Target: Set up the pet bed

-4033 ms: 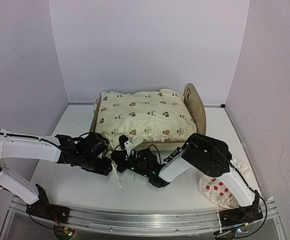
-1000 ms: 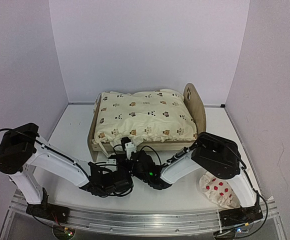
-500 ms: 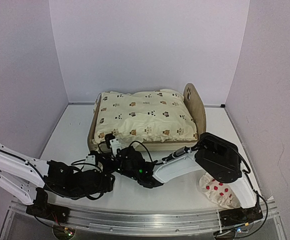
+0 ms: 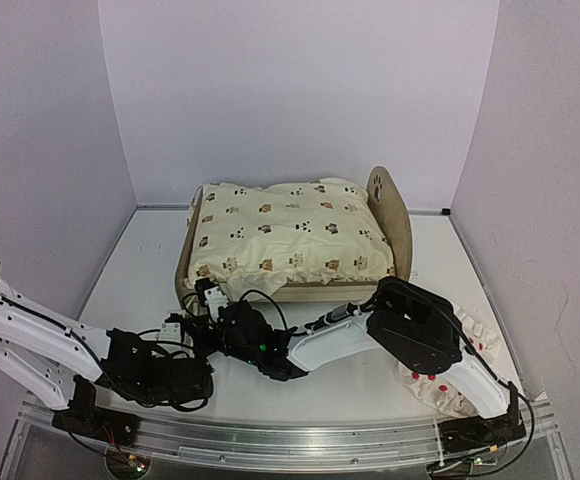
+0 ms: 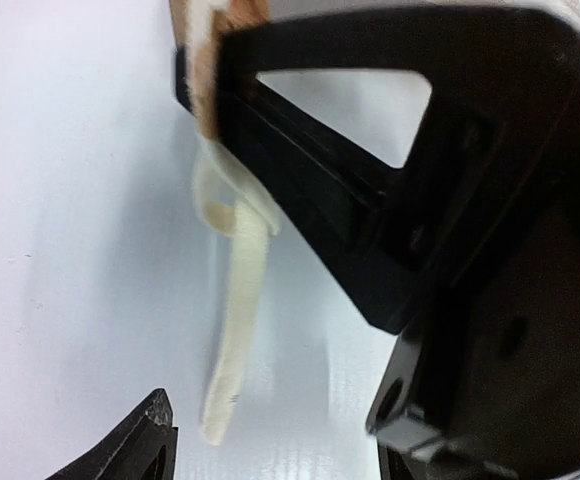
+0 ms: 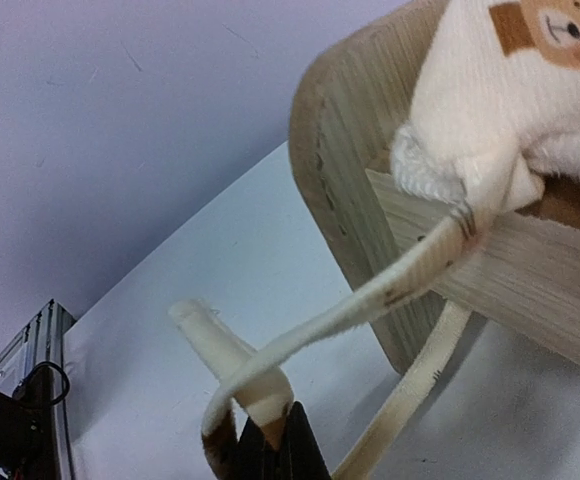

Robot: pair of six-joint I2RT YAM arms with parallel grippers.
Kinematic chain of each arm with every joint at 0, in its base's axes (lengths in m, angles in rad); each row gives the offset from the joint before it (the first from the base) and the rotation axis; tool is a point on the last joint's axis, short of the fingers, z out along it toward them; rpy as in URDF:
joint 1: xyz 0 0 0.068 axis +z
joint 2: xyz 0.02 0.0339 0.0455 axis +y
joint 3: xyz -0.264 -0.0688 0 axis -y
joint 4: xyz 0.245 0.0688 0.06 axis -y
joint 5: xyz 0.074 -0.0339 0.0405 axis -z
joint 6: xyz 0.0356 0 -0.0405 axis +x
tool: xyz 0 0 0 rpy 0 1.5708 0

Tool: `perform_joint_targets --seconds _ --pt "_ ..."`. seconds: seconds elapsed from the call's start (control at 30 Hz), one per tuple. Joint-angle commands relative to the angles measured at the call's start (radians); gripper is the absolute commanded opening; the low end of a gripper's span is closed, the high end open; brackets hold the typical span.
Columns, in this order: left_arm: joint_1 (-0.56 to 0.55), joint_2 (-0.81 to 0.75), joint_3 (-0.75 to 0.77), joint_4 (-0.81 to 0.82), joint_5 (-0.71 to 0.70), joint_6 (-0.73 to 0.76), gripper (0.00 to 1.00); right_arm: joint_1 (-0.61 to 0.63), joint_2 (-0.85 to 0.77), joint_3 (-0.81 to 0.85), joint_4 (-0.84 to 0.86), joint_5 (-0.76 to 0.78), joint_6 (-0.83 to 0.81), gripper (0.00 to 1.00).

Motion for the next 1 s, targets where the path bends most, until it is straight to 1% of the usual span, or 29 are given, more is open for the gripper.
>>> perform_joint_targets --seconds 0.0,0.07,0.17,0.27,0.4,0.6,0.7,0.87,0.93,0.97 --pt "0.003 0.023 0.073 -0.067 -0.05 0.018 0.69 -0.001 0.021 0.026 -0.011 0.021 -0.006 0.0" --pt "0.004 0.046 0.071 -0.057 -0.049 0.027 0.68 -0.001 0.02 0.024 -0.011 0.027 -0.01 0.0" --pt "0.004 0.082 0.067 -0.033 -0.044 0.033 0.63 -0.001 0.018 0.023 -0.011 0.029 -0.015 0.0" --pt "0.01 0.108 0.053 -0.017 -0.03 0.037 0.62 -0.001 0.017 0.024 -0.011 0.023 -0.013 0.0" --pt "0.037 0.108 -0.004 0.068 0.02 0.092 0.59 -0.001 0.014 0.021 -0.01 0.025 -0.01 0.0" --pt "0.098 0.117 -0.058 0.18 0.075 0.183 0.51 -0.001 0.006 0.005 -0.01 0.039 0.002 0.0" --pt "0.109 0.141 -0.067 0.21 0.096 0.204 0.48 0.0 0.003 -0.001 -0.01 0.039 0.004 0.0" --pt "0.121 0.208 -0.067 0.273 0.135 0.248 0.46 -0.001 0.0 -0.001 -0.01 0.039 0.008 0.0" --pt "0.125 0.246 -0.052 0.261 0.137 0.242 0.4 -0.001 0.0 -0.003 -0.01 0.043 0.011 0.0" --pt "0.125 0.263 -0.045 0.249 0.135 0.235 0.33 -0.001 -0.001 -0.005 -0.01 0.045 0.011 0.0"
